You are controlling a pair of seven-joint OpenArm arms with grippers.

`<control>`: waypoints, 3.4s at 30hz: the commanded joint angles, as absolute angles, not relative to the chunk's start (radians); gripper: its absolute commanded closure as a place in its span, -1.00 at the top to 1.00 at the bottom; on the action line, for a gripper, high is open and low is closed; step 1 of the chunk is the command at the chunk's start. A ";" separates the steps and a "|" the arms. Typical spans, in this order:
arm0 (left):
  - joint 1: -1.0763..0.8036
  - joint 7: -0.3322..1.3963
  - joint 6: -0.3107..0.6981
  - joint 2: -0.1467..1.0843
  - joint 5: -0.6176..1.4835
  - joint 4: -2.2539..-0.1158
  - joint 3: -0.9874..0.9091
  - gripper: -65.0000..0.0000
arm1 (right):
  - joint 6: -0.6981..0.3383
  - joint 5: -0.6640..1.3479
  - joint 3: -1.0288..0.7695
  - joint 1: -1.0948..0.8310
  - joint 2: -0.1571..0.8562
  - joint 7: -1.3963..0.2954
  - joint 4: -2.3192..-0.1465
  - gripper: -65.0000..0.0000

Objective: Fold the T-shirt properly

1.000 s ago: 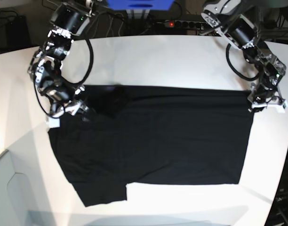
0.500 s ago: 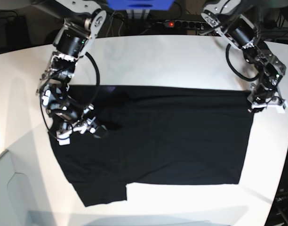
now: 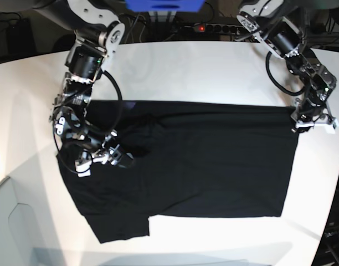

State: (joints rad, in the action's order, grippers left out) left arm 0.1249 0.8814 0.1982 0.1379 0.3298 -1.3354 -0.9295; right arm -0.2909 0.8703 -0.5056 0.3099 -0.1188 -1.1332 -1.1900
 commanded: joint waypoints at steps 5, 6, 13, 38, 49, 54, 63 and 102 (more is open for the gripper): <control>0.137 0.866 0.199 0.154 0.340 -1.351 -0.929 -0.24 | -0.298 0.898 -0.513 0.357 -0.114 -1.106 -1.213 -1.00; 0.137 0.866 0.199 0.154 0.340 -1.351 -0.929 -0.24 | -0.298 0.898 -0.513 0.361 -0.114 -1.089 -1.210 -1.00; 0.125 0.866 0.199 0.160 0.340 -1.356 -0.929 -0.24 | -0.298 0.898 -0.513 0.363 -0.114 -1.024 -1.208 -1.00; 0.125 0.866 0.199 0.162 0.346 -1.359 -0.929 -0.24 | -0.298 0.903 -0.515 0.357 -0.117 -0.990 -1.216 -0.38; 0.108 0.866 0.205 0.154 0.349 -1.400 -0.924 -0.24 | -0.298 0.903 -0.507 0.180 -0.113 -0.990 -1.537 -0.39; 0.140 0.866 0.205 0.151 0.349 -1.389 -0.921 -0.24 | -0.298 0.903 -0.510 0.105 -0.113 -0.989 -1.639 -0.39; 0.154 0.872 0.205 0.140 0.349 -1.389 -0.889 -0.46 | -0.298 0.903 -0.507 0.064 -0.113 -0.989 -1.693 -0.39; 0.254 0.866 0.199 0.084 0.383 -1.313 -1.030 -1.00 | -0.298 0.901 -0.504 -0.058 -0.113 -0.987 -1.684 -0.39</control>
State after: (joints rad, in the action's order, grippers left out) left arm 0.2359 0.8780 0.1921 0.0700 0.3683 -1.2964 -1.0325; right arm -0.2909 0.8753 -0.5072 -0.0696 -0.1139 -1.0016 -1.6695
